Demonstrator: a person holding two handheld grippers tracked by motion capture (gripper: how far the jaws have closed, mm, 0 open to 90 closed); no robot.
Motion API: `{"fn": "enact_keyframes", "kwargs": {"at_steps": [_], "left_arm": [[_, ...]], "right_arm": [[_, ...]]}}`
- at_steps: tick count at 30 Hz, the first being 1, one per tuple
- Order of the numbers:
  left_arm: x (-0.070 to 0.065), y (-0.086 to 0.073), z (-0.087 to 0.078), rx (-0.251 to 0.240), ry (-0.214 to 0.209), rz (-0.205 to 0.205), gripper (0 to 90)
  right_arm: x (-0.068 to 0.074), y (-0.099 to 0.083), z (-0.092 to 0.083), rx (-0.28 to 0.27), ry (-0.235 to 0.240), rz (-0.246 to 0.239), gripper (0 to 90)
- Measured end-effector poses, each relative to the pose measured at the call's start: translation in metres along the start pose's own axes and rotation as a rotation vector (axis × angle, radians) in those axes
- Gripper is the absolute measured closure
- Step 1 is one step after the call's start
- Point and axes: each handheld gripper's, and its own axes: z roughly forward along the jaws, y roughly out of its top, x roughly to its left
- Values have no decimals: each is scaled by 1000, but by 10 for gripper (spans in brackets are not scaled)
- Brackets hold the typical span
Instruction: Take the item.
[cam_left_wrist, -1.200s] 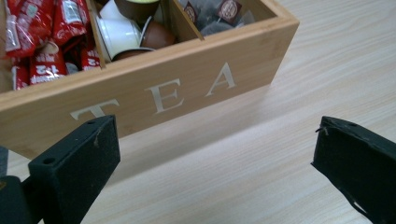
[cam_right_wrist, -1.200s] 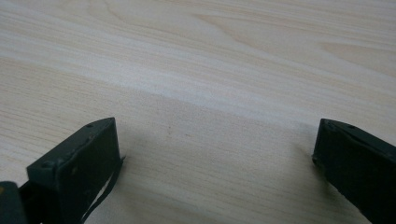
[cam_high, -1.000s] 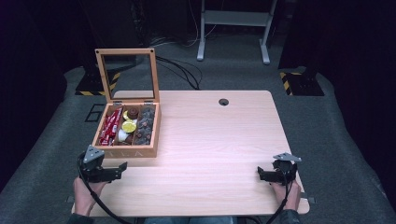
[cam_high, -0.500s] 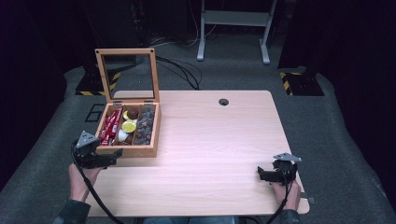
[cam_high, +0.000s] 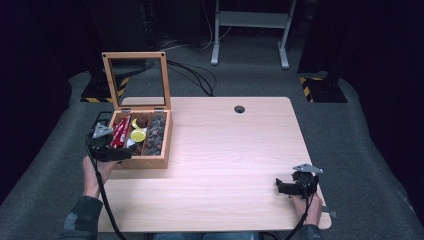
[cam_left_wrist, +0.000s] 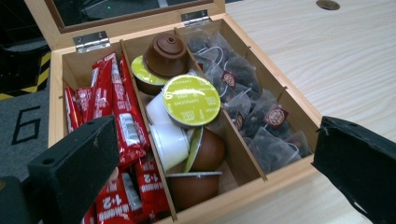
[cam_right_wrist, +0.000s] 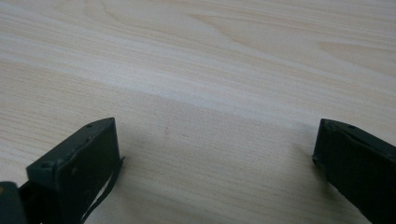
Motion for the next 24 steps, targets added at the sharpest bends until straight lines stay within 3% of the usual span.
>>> {"fn": "enact_keyframes", "kwargs": {"at_steps": [6,24], "left_arm": [[1,8,20,32,7,5,2],[6,28,64,63,39,7,59]], "right_arm": [[0,0,0,0,0,-1,0],[0,0,0,1,-2,2,0]]}}
